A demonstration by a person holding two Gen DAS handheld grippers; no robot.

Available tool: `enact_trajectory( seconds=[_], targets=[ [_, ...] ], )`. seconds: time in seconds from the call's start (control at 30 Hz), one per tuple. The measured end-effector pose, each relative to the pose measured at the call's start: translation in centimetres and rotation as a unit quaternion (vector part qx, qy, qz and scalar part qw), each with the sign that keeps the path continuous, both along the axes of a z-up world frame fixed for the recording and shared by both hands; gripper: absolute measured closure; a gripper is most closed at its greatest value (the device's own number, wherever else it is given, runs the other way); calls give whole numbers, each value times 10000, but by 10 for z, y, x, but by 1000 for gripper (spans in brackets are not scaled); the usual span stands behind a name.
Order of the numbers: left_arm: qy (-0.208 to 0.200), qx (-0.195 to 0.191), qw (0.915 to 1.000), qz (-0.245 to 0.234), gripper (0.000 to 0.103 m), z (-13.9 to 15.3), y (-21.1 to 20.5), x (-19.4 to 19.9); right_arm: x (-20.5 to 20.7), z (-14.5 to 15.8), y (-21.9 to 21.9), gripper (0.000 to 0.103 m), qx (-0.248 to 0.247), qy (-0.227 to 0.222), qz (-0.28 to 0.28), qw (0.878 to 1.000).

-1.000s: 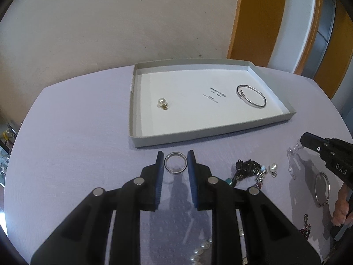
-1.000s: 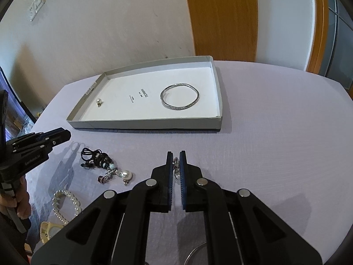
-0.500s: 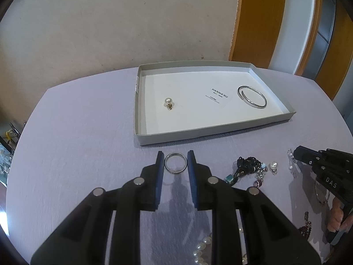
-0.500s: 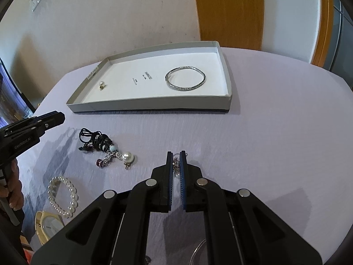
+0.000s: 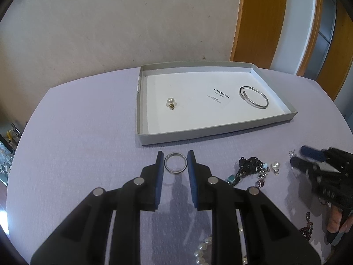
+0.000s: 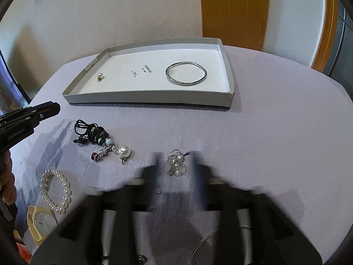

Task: Organize jewelry
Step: 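Hold the silver ring in left tool and the earring in right tool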

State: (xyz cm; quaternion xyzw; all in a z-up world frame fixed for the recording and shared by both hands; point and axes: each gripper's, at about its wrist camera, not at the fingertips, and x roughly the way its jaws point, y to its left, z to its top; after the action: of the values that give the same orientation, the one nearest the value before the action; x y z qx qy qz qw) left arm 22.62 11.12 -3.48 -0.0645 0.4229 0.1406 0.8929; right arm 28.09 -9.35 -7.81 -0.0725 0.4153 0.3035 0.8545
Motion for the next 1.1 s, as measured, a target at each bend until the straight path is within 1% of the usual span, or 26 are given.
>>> enact_trajectory(
  seconds=[0.13,0.2,0.23,0.27,0.3,0.33,0.37,0.43,0.47,0.5,0.57,0.7,0.77,1.1],
  targets=[
    [19,-5,10000,35,82,0,2,1,-4,-5,5,40,-196,-44,179,9996],
    [12,-15,10000,30,82,0,2,2,-8,-9,9,42,-352,-200,235,9989],
    [9,-11,10000,25,82,-1,1,2,-8,-9,9,49,-277,-219,298,9989],
    [8,-8,10000,18,82,-1,1,2,-8,-8,9,66,-274,-236,310,9989],
    [11,-2,10000,13,82,-1,1,3,-7,-8,9,78,-239,-218,339,9989],
    [15,-6,10000,15,82,-1,0,3,-7,-7,9,93,-234,-208,332,9990],
    [14,-10,10000,19,82,-1,1,3,-8,-7,9,95,-273,-240,336,9988],
    [2,-10,10000,13,82,0,1,1,-16,-7,12,96,-501,-481,344,9970],
    [1,-11,10000,6,82,0,1,0,-17,-7,14,96,-565,-538,344,9964],
    [3,-9,10000,9,82,1,1,-1,-15,-6,13,96,-534,-470,328,9969],
    [0,-38,10000,3,82,2,1,-1,-9,-2,8,96,-284,-254,328,9987],
    [-57,-16,10000,26,82,8,2,-3,-3,20,-1,96,58,-330,245,9991],
    [-80,-16,10000,51,82,10,2,-5,-1,27,-2,96,187,-327,237,9990],
    [-124,8,9999,78,82,15,2,-11,-2,48,-6,96,439,-528,163,9975]
  ],
)
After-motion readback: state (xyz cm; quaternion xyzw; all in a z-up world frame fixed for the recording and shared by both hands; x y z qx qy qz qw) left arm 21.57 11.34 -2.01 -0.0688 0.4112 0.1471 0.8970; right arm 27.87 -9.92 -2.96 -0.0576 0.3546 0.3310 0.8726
